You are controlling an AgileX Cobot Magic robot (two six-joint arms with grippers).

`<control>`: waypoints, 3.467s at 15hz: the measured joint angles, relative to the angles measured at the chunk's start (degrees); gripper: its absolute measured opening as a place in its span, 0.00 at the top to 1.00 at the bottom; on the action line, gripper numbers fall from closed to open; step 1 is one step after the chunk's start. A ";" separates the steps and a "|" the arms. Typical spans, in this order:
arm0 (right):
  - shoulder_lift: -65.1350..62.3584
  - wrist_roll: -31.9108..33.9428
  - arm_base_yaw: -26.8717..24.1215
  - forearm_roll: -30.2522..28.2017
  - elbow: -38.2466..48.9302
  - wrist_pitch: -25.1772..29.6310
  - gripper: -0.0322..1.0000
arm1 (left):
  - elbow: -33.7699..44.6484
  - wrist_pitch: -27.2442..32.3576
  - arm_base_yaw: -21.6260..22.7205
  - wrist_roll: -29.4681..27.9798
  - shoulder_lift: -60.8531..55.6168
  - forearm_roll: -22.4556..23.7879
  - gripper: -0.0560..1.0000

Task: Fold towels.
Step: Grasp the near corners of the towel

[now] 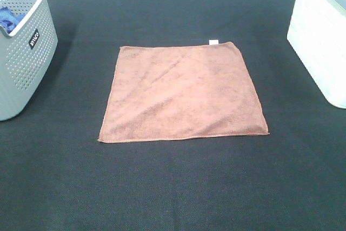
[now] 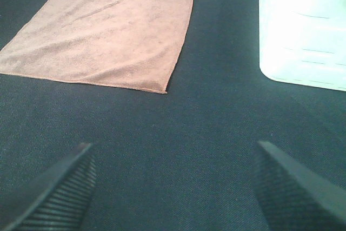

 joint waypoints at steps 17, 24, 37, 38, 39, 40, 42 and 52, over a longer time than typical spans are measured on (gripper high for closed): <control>0.00 0.00 0.00 0.00 0.00 0.00 0.24 | 0.00 0.00 0.00 0.00 0.00 0.00 0.10; 0.00 0.00 0.00 0.00 0.00 0.00 0.24 | 0.00 0.00 0.00 0.00 0.00 0.00 0.10; 0.00 0.00 0.00 0.00 0.00 0.00 0.24 | 0.00 0.00 0.00 0.00 0.00 0.00 0.10; 0.00 0.00 0.00 0.00 0.00 0.00 0.24 | 0.00 0.00 0.00 0.00 0.00 0.00 0.10; 0.00 0.00 0.00 0.00 0.00 0.00 0.24 | 0.00 0.00 0.00 0.00 0.00 0.00 0.10; 0.00 0.00 0.00 0.00 0.00 0.00 0.24 | 0.00 0.00 0.00 0.00 0.00 0.00 0.10; 0.00 0.00 0.00 0.00 0.00 0.00 0.24 | 0.00 0.00 0.00 0.00 0.00 0.00 0.10; 0.00 0.17 0.00 0.00 0.00 0.00 0.24 | 0.00 0.00 0.00 0.00 0.00 -1.03 0.10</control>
